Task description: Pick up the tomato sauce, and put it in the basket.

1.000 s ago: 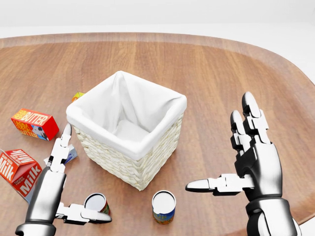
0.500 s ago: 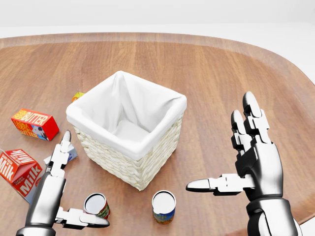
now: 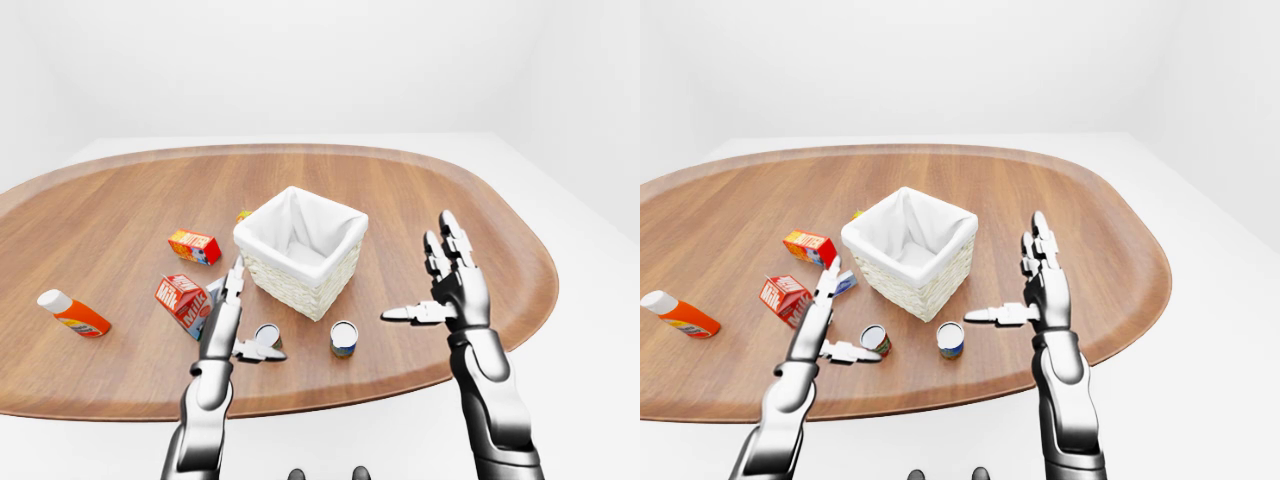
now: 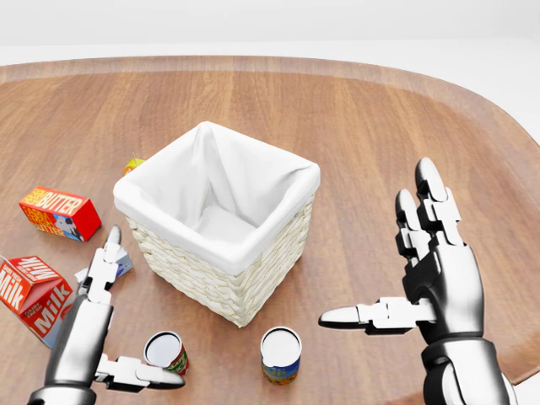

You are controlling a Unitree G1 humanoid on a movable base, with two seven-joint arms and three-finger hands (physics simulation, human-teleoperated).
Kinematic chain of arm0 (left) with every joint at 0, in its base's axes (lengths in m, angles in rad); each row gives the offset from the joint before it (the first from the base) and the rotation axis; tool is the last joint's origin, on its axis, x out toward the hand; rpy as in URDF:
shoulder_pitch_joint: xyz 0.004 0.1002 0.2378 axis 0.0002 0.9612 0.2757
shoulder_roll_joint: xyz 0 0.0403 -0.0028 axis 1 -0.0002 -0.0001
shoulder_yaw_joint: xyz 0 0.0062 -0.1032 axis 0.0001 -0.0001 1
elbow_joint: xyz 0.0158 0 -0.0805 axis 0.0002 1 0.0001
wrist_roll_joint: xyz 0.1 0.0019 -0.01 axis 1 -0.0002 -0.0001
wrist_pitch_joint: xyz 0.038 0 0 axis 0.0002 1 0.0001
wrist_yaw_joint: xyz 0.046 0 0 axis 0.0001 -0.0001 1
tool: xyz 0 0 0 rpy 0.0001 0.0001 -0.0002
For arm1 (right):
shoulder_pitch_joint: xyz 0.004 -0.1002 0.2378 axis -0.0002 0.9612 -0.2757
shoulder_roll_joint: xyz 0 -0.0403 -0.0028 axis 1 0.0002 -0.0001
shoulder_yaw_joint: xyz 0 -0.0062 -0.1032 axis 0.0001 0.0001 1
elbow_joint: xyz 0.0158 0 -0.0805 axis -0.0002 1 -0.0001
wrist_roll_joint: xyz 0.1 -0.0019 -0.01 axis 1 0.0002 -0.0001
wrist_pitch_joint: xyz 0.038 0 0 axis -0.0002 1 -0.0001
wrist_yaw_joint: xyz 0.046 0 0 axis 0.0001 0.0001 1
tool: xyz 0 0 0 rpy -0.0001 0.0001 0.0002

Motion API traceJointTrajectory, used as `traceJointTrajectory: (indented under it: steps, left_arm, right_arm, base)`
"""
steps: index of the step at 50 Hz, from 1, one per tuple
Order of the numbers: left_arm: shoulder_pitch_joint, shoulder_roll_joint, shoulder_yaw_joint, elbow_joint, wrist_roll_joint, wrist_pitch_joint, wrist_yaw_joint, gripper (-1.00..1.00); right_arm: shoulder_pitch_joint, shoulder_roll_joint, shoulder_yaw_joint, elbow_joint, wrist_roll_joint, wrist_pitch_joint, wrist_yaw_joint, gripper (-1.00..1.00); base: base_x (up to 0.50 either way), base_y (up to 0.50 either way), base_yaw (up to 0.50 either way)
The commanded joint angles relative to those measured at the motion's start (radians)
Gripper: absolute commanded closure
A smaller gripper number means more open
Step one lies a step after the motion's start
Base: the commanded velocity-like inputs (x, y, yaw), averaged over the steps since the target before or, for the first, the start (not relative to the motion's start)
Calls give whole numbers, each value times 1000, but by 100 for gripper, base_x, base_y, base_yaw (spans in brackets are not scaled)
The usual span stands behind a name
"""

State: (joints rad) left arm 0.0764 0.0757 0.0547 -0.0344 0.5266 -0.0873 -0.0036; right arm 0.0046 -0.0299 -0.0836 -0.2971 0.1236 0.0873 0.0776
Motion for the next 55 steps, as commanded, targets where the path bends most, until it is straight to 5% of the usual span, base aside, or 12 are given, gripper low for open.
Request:
traceJointTrajectory:
  steps: [1, 55]
  left_arm:
    - [-7, 4, -1, 26, 17, 0, 13, -98]
    - [-22, 5, -27, 150, 47, 0, 65, -98]
  right_arm:
    - [1, 0, 0, 2, 1, 0, 0, -100]
    - [7, 1, 1, -13, 0, 0, -2, -100]
  base:
    - [0, 0, 0]
    - [0, 0, 0]
